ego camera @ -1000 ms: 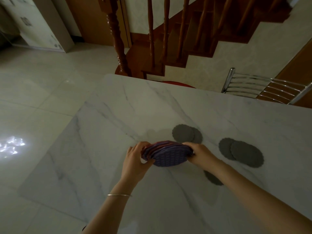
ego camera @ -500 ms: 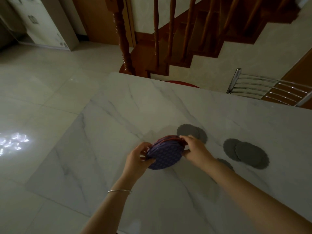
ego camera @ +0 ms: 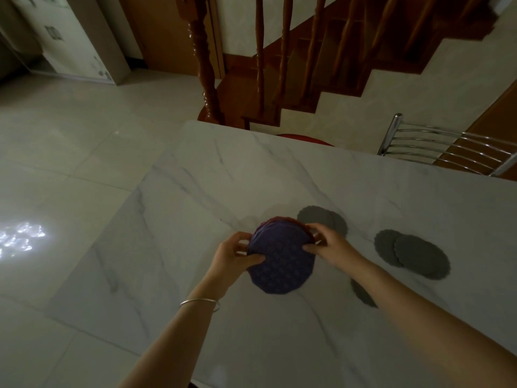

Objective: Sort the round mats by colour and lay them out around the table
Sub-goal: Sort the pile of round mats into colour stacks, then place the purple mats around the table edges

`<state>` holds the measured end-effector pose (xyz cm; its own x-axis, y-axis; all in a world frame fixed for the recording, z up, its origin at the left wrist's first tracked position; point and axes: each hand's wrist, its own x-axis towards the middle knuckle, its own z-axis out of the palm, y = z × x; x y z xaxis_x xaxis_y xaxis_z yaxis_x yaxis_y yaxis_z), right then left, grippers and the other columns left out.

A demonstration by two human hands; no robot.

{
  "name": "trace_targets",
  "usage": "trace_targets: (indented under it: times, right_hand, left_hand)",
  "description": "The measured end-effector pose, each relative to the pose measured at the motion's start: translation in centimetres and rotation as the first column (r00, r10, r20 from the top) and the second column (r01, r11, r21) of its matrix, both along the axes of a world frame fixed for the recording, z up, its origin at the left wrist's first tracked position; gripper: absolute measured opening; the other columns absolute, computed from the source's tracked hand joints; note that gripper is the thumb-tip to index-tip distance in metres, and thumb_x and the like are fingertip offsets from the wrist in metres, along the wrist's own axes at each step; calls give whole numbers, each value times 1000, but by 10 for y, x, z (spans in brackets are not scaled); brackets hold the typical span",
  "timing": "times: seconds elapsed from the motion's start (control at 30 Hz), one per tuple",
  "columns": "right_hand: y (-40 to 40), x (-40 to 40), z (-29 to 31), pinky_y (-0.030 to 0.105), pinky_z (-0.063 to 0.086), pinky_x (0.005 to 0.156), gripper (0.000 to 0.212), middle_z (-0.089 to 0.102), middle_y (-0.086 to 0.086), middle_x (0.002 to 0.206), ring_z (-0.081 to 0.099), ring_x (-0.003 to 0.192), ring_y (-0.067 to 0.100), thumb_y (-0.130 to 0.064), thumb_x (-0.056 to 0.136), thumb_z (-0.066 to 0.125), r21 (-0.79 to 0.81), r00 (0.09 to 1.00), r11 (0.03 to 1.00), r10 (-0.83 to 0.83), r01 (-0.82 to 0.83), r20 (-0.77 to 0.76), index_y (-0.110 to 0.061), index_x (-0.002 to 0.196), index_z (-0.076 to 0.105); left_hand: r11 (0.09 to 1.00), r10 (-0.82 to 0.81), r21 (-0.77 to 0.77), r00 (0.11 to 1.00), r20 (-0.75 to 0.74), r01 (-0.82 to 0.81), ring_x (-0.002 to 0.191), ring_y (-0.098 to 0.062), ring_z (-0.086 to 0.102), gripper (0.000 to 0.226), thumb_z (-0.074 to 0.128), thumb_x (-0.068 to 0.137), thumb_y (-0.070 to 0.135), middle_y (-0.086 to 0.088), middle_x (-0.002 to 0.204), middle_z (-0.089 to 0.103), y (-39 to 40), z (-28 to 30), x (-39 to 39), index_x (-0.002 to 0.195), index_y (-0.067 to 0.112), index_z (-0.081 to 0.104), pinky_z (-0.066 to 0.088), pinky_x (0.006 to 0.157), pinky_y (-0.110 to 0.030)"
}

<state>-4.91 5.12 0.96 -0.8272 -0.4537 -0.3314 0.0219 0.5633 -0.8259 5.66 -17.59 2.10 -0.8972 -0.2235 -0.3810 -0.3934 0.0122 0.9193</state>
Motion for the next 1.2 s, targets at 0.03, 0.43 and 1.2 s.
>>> trace_targets:
  times: [0.03,0.43,1.2]
  right_hand:
    - [2,2,3,26,46,73,45,58,-3,99,56,86,10,-21,82,70,-14,999,1000,-25,26,28,-22,123,52]
    - [82,50,33,37,57,61,24,62,13,99,65,82,29,-19,91,58,15,912,940,-334,341,236,-30,113,56]
    - [315,143,50,43,56,70,13,69,10,84,63,75,24,-15,91,56,7,663,674,-728,739,172,-23,97,65]
  left_hand:
    - [996,2,89,999,37,-5,87,-37,67,34,76,74,-4,-26,100,65,0,2,1,100,12,62,59,74,-48]
    - [882,-288,432,941,179,188,77,-24,70,18,60,85,10,-11,88,69,58,11,-14,102,9,66,57,68,-39]
    - [796,-517,462,836,185,390,87,-31,68,37,74,76,25,-12,99,69,299,12,-1,108,12,61,58,74,-46]
